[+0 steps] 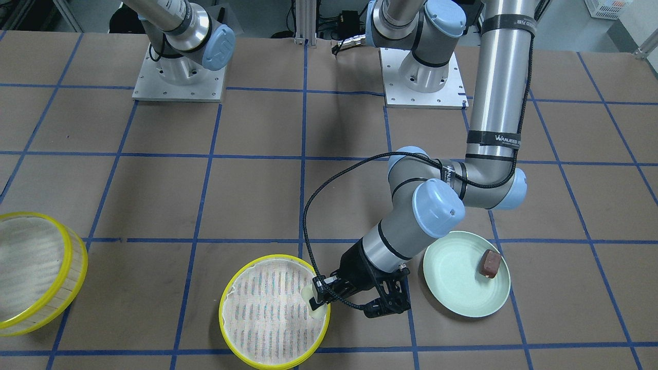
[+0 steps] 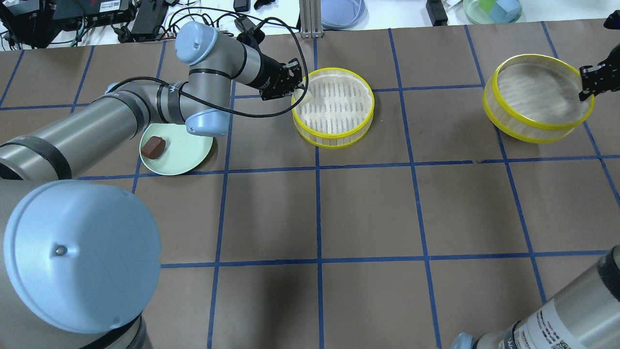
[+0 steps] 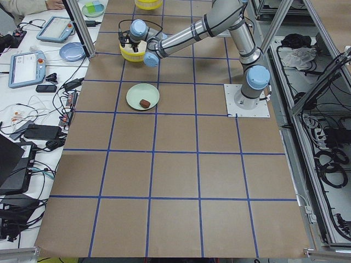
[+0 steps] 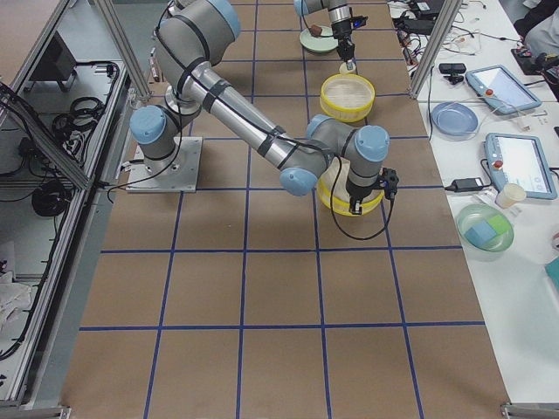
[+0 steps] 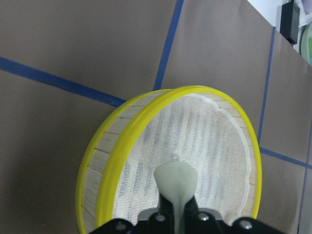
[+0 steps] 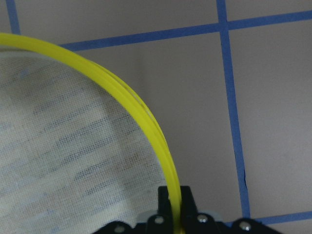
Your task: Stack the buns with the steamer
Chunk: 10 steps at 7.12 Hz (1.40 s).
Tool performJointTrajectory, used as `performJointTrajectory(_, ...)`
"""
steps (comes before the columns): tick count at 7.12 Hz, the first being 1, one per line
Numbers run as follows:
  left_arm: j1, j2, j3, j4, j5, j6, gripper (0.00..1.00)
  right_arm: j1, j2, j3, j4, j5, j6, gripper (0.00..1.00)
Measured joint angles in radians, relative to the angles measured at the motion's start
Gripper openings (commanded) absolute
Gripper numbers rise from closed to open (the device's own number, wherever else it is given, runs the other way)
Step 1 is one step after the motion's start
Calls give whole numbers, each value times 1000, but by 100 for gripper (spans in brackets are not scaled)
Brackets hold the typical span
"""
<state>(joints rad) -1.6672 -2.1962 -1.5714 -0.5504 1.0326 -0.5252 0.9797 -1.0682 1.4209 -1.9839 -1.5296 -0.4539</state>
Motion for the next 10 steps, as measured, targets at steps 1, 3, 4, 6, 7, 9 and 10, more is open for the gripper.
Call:
performJointTrajectory(1, -3, -13, 0, 1, -1, 0, 77, 10, -15, 4, 12, 0, 25, 0)
performJointTrajectory(3, -6, -20, 2, 1, -2, -3, 94, 60, -50, 17, 47, -11, 105, 0)
performJointTrajectory(4, -7, -20, 3, 0, -2, -5, 99, 89, -71, 36, 52, -13, 145, 0)
performJointTrajectory(6, -8, -13, 6, -1, -1, -38, 100, 172, -139, 93, 54, -15, 243, 0)
performJointTrajectory(7, -9, -8, 7, -1, -3, -56, 100, 204, -158, 118, 49, -15, 280, 0)
performJointTrajectory(9, -5, 24, 30, -37, 4, -62, 100, 269, -179, 133, 46, -23, 359, 0)
performJointTrajectory(10, 12, 56, 59, -133, 42, 8, 100, 327, -189, 137, 46, -37, 442, 0)
